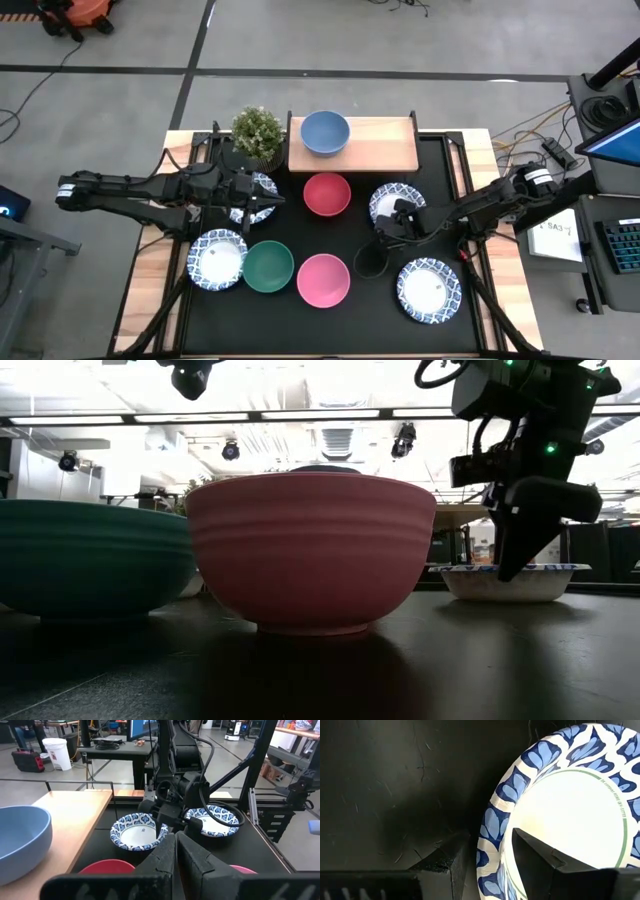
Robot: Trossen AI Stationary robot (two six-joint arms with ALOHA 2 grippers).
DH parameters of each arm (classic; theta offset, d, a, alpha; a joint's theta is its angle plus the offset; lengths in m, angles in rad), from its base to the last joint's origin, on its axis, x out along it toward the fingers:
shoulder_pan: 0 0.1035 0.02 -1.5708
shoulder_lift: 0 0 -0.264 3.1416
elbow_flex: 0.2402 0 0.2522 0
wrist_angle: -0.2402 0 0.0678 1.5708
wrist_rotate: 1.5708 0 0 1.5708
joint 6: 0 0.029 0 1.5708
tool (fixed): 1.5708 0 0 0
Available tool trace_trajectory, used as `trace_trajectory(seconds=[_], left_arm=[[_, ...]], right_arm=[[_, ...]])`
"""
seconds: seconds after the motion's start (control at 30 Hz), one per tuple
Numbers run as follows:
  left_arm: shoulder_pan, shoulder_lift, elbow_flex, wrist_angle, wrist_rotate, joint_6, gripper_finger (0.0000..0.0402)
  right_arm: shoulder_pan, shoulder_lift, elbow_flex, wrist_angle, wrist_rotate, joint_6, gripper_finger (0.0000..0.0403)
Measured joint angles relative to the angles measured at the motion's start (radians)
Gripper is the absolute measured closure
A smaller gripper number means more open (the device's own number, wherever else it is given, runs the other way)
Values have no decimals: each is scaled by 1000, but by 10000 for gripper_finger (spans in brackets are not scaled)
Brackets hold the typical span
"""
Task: Place and stack bowls onto a shelf
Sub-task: Put the top right white patterned bowls on the shelf
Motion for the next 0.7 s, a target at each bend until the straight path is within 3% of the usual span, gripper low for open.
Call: trace_trajectory(seconds=[0.17,0.33,0.7], left_arm=[[0,0,0,0,0,6,402],[0,0,0,0,0,6,402],[0,0,0,0,0,13,402]], right_arm=[[-1,0,0,0,-2,23,275],[-1,0,0,-1,1,8,375],[1,-13,15,-16,-26,-3,393]])
